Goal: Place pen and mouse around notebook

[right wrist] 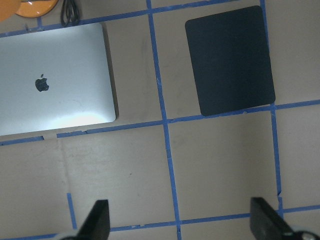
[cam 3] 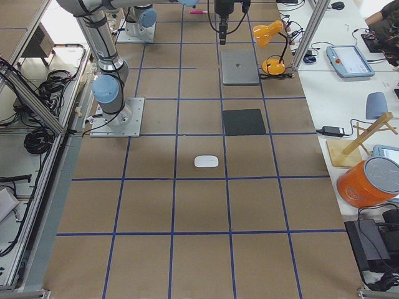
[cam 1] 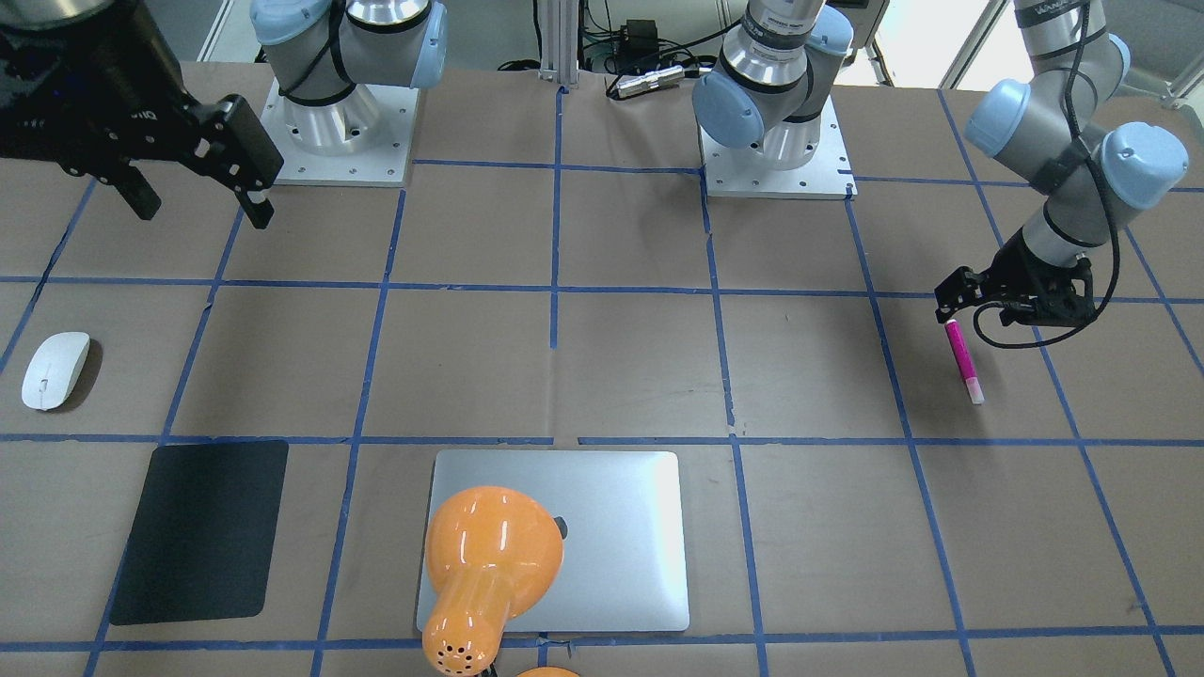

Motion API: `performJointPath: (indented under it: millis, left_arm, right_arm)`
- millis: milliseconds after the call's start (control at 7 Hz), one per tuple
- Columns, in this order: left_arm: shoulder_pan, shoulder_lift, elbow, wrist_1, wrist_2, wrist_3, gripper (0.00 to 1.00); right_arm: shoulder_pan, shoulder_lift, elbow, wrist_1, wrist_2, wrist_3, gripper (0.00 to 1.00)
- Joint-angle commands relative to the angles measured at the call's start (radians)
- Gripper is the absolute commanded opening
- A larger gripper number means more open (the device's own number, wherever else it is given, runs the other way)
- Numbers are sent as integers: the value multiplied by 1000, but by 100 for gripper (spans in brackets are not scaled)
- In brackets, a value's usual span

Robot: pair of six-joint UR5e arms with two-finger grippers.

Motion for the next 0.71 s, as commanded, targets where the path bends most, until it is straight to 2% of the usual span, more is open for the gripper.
performJointPath:
  millis: [0,143,286,429,571]
  left_arm:
    - [17,-66,-13,77,-12,4,100]
    - [18,-90,-12,92,-59,0,100]
    - [18,-96,-12,97,-56,-2,89]
    - [18,-97,-7,97,-55,0,54]
    - [18,-97,-4,97,-55,0,31]
  right_arm:
    - [-3,-71,16,114,17,8,100]
    - [-15,-57,5,106,37,-16,100]
    - [-25,-61,-6,101,18,-27,100]
    - [-41,-42,9,89,9,-33,100]
    - [-79,9,28,65,17,-35,100]
